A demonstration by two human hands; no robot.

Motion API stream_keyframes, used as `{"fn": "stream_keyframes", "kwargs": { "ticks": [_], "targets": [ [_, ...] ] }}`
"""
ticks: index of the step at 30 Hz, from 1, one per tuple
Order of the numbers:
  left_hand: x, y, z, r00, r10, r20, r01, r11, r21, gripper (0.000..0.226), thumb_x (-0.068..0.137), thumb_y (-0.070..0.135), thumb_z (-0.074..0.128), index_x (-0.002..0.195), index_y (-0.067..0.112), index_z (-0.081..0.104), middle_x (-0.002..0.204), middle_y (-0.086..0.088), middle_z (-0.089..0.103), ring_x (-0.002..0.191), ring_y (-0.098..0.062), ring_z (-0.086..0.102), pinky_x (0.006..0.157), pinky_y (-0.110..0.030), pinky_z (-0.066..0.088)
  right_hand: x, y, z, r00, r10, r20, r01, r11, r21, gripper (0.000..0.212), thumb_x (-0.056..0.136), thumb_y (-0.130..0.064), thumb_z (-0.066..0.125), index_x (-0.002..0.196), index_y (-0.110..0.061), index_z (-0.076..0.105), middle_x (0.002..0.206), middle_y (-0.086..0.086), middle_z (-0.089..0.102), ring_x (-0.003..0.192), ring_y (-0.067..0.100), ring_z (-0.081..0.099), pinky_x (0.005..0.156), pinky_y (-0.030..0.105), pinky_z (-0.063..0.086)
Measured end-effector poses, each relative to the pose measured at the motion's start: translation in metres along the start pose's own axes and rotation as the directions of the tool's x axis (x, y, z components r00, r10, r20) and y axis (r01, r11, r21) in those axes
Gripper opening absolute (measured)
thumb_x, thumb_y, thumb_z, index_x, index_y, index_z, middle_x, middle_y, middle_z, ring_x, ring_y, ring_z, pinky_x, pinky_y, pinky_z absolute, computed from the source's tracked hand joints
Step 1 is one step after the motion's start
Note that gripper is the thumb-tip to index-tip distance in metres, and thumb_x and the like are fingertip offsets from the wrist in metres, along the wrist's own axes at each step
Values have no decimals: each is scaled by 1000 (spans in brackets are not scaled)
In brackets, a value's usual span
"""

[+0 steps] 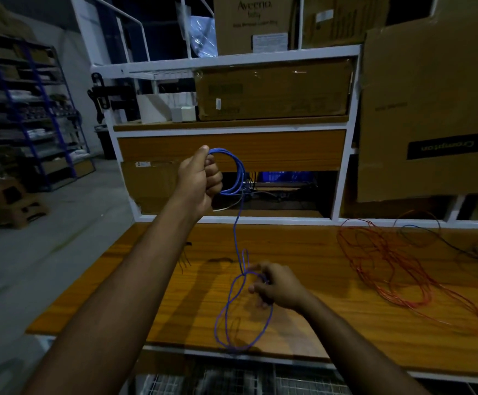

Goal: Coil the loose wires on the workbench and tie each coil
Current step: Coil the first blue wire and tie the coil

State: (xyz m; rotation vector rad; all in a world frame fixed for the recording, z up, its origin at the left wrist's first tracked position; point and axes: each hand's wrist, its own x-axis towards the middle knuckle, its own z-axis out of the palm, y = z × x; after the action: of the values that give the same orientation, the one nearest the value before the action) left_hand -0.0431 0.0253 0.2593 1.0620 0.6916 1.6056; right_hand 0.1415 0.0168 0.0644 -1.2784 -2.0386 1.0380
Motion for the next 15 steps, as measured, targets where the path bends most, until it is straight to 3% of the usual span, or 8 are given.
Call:
{"fn": "stream_keyframes", "kwargs": {
  "ticks": [2, 5, 8, 12, 15],
  "targets": [
    [-1, 0, -2, 1000, -11, -4, 11, 1000, -1, 41, 108, 28, 34, 67, 21, 34, 44, 10, 25, 36, -5, 20, 36, -21, 15, 2, -2, -5, 996, -30, -83, 26, 998, -49, 64, 90, -10, 70, 139, -37, 38, 88, 4, 68, 57, 10, 67, 52, 23, 52],
    [-1, -1, -4, 1000, -21, -3, 21, 1000, -5, 41, 108, 29, 33, 68, 21, 33, 44, 10, 24, 35, -5, 19, 37, -20, 15, 5, -7, -10, 994, -104, -27, 88, 934, -345, 79, 96, -16, 62, 150, -51, 17, 94, 0, 67, 68, 5, 64, 62, 22, 53],
    [-4, -1, -3, 1000, -22, 10, 22, 1000, 6, 41, 108, 28, 33, 68, 21, 33, 44, 10, 25, 35, -5, 20, 37, -20, 16, 9, -12, -12, 997, -78, 31, 80, 790, -607, 72, 98, -14, 55, 149, -51, 22, 106, 5, 67, 90, 21, 65, 68, 36, 55],
    [-6, -1, -3, 999, -29, 29, 28, 999, 40, 41, 108, 28, 33, 68, 21, 33, 45, 10, 25, 36, -5, 20, 37, -19, 16, 15, -9, -14, 992, -124, 1, 73, 577, -814, 68, 98, -9, 51, 150, -44, 25, 112, 2, 66, 93, 23, 64, 61, 34, 50],
    [-6, -1, -6, 999, -36, 25, 34, 998, 54, 41, 108, 28, 33, 68, 21, 32, 45, 10, 25, 36, -5, 20, 37, -17, 16, 18, -6, -18, 982, -190, -11, 91, 522, -848, 55, 96, -8, 53, 143, -34, 39, 126, 4, 51, 95, 25, 60, 59, 32, 46]
  ]
}}
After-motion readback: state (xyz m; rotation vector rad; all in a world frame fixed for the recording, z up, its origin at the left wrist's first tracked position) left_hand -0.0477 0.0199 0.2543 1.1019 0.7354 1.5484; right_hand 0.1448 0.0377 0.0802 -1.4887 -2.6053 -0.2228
